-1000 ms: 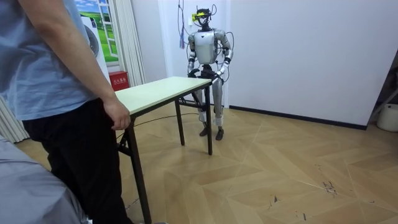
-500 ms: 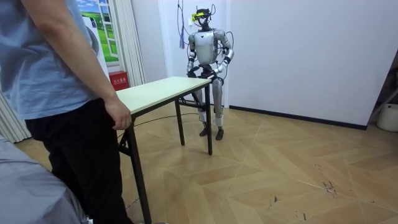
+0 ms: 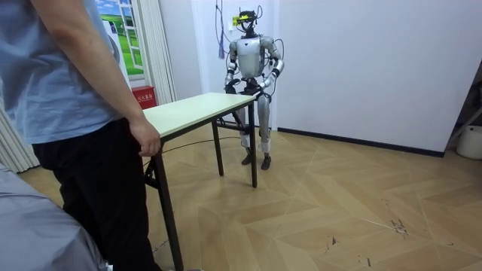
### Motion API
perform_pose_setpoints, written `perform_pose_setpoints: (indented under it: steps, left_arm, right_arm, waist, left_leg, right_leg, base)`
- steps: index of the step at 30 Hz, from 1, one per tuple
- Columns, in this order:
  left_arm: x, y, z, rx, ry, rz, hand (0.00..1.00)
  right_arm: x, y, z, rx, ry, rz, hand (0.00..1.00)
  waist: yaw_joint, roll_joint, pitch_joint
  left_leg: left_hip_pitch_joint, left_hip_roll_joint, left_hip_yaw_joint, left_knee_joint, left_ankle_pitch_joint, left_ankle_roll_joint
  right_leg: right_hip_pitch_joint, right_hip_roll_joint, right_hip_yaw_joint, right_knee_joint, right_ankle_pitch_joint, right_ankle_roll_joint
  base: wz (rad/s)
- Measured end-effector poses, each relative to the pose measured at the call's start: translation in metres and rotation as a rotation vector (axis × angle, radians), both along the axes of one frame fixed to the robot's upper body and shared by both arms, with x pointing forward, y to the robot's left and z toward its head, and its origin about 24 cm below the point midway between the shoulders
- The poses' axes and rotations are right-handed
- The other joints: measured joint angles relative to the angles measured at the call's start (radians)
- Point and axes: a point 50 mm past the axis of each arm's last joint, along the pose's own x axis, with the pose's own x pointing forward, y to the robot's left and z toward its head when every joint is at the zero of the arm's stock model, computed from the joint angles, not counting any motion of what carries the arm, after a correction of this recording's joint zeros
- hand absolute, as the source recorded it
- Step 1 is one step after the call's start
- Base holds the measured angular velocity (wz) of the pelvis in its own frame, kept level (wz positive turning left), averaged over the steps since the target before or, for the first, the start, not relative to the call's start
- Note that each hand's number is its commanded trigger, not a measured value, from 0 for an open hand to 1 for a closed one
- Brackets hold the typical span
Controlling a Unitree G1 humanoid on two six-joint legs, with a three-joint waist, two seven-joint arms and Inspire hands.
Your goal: Move table with human
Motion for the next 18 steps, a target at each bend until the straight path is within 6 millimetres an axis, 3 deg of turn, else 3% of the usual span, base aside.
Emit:
perform_pose_setpoints:
  steps: [3,9,18]
  left_arm:
    - [0.005,0.003,0.0,0.013,0.011,0.016,0.0]
    - [0.015,0.012,-0.006,-0.015,0.086,0.126,0.0]
    - [0.018,0.01,-0.02,-0.026,0.182,0.139,0.0]
  right_arm:
    - [0.005,0.001,0.0,-0.013,0.014,0.003,0.0]
    - [0.018,0.005,0.002,-0.022,0.051,-0.029,0.0]
    - [0.024,0.004,0.001,0.004,0.117,-0.112,0.0]
  waist:
    - [0.001,-0.002,-0.0035]
    - [0.036,0.002,-0.0052]
    - [0.047,0.0,-0.0066]
  left_leg:
    - [0.002,0.0,-0.003,0.0,0.002,0.003]
    - [0.016,0.001,-0.004,-0.003,0.002,0.003]
    - [0.022,0.0,-0.005,-0.003,0.002,0.003]
  right_leg:
    - [0.0,0.001,0.002,0.002,0.001,-0.001]
    - [0.009,0.004,0.006,0.014,0.001,-0.002]
    - [0.019,0.004,0.004,-0.001,0.002,-0.003]
  base:
    - [-0.03]
    - [-0.02]
    - [0.0]
